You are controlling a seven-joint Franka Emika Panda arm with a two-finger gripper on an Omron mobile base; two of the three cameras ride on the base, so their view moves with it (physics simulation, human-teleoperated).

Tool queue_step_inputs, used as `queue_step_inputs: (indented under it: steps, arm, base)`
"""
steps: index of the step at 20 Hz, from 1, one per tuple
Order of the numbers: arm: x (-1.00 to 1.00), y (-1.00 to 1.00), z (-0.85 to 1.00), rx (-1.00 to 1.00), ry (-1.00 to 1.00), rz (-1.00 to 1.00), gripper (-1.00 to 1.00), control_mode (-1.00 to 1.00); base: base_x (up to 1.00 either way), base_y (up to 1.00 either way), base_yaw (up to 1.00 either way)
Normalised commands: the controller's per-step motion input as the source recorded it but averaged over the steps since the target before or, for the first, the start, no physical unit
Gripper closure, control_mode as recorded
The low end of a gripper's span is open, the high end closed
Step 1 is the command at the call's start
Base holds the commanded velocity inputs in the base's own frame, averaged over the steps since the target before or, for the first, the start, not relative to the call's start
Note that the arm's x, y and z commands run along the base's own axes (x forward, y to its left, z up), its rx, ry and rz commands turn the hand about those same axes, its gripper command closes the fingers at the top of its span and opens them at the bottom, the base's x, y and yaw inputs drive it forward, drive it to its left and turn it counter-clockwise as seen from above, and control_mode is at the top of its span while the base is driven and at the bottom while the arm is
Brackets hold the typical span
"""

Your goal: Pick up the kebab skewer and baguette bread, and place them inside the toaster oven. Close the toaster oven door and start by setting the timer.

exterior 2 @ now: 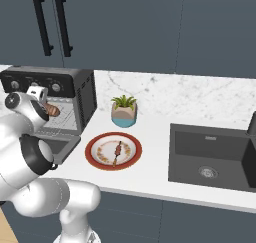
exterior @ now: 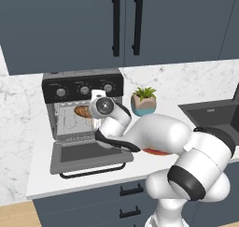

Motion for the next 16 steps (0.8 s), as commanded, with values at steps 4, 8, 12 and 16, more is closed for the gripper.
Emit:
queue_step_inputs:
  steps: [4,8,12,16]
  arm:
    - [0.00,0.00,0.00,0.00,0.00,0.00,-1.00,-1.00]
    - [0.00,0.00,0.00,0.00,0.00,0.00,-1.00,-1.00]
    - [0.07,0.00,0.00,0.00,0.00,0.00,-1.00,-1.00]
    - [0.05,0.00,0.03,0.00,0.00,0.00,-1.00,-1.00]
  base:
    - [0.00,0.00,0.00]
    - [0.00,0.00,0.00]
    - [0.00,0.00,0.00]
    - [0.00,0.00,0.00]
